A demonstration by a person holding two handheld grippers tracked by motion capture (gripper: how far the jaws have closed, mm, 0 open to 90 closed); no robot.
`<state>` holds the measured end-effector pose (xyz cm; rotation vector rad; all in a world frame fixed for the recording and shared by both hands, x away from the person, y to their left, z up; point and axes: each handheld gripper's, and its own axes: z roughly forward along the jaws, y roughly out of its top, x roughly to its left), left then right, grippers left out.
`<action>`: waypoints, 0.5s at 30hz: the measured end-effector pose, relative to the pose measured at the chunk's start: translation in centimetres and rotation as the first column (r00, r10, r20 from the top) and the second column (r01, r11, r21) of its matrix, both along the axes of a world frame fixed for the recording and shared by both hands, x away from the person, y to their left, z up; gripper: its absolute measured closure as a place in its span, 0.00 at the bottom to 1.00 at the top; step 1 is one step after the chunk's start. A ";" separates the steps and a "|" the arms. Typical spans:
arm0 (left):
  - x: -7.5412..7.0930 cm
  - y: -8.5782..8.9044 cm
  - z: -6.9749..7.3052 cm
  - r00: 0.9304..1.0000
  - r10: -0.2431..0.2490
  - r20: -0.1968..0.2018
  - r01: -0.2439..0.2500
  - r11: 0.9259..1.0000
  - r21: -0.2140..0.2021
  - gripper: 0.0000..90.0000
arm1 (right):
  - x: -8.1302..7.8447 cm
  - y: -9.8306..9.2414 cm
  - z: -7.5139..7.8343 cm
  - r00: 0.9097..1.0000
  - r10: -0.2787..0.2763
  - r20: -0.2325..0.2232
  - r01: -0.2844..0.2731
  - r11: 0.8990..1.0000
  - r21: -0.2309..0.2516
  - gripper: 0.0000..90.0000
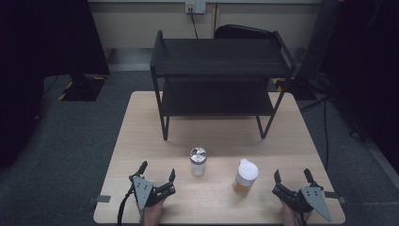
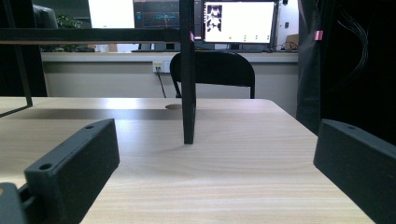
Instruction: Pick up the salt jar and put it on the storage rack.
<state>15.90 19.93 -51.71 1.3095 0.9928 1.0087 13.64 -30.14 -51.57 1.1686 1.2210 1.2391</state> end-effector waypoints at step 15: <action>0.0 0.0 0.0 1.000 0.000 0.001 0.000 1.000 0.000 0.00 | 0.0 0.1 0.0 1.000 -0.003 0.000 0.003 1.000 0.000 0.00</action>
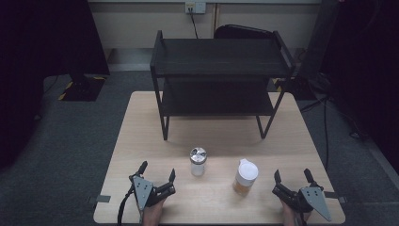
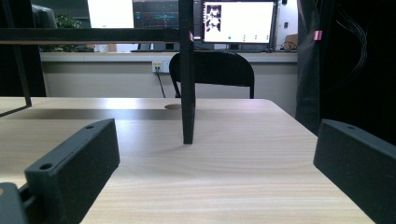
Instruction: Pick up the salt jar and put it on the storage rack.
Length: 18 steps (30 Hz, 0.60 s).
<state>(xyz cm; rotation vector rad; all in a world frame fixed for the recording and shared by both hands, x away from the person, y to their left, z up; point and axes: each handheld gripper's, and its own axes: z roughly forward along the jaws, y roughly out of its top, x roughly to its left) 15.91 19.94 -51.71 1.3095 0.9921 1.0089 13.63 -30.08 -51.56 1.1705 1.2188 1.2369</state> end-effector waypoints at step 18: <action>0.2 0.9 0.0 0.998 -0.059 -0.001 0.059 0.998 -0.006 0.00 | -0.1 0.1 0.0 1.000 -0.005 0.000 0.005 1.000 0.000 0.00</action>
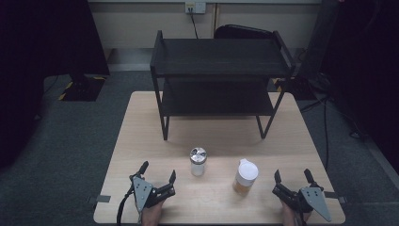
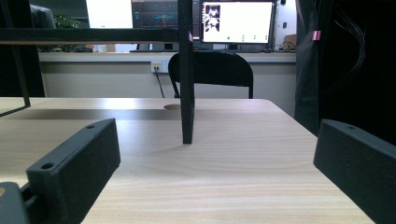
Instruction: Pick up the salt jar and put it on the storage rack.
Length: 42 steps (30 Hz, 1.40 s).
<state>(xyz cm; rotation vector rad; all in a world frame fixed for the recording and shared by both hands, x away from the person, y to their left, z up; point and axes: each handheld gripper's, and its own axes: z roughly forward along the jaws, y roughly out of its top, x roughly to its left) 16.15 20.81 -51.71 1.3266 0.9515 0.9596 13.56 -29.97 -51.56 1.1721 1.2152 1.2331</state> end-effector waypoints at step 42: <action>4.3 -10.3 1.0 0.998 -0.040 -0.043 0.042 0.998 0.046 0.06 | -0.1 -0.4 0.0 1.000 0.028 0.001 -0.028 1.000 0.000 0.00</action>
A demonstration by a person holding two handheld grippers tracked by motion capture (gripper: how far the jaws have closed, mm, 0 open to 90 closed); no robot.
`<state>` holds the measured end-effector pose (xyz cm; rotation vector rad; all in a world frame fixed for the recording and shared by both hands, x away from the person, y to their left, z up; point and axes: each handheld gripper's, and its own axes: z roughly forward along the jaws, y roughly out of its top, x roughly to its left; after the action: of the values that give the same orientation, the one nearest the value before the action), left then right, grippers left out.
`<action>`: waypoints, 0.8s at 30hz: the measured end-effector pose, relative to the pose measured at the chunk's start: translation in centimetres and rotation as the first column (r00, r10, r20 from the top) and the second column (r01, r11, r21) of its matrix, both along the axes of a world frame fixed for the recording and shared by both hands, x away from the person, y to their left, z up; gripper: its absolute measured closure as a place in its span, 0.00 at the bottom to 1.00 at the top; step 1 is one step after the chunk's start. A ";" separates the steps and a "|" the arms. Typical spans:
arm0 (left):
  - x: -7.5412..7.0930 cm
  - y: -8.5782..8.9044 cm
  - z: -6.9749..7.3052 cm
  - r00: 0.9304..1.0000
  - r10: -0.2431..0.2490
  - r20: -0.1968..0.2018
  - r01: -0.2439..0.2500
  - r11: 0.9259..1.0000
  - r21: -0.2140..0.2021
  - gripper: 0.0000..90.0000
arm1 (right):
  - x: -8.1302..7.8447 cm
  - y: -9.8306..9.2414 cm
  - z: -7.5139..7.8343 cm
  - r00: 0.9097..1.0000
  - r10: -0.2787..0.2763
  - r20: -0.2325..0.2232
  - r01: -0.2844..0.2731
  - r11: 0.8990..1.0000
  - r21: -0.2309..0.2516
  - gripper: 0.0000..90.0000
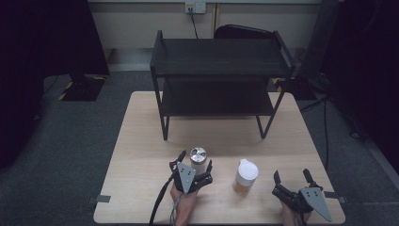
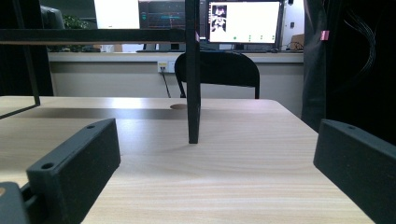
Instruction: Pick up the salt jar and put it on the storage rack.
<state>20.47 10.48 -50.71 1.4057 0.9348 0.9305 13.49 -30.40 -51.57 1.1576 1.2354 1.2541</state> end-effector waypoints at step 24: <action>0.6 0.1 -0.4 1.000 -0.016 0.009 0.016 0.999 -0.030 0.38 | -0.1 0.0 0.0 1.000 0.001 0.002 -0.001 1.000 0.001 0.00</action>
<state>21.06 10.55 -51.06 1.3811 0.9261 0.9065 13.40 -30.38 -51.60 1.1565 1.2345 1.2560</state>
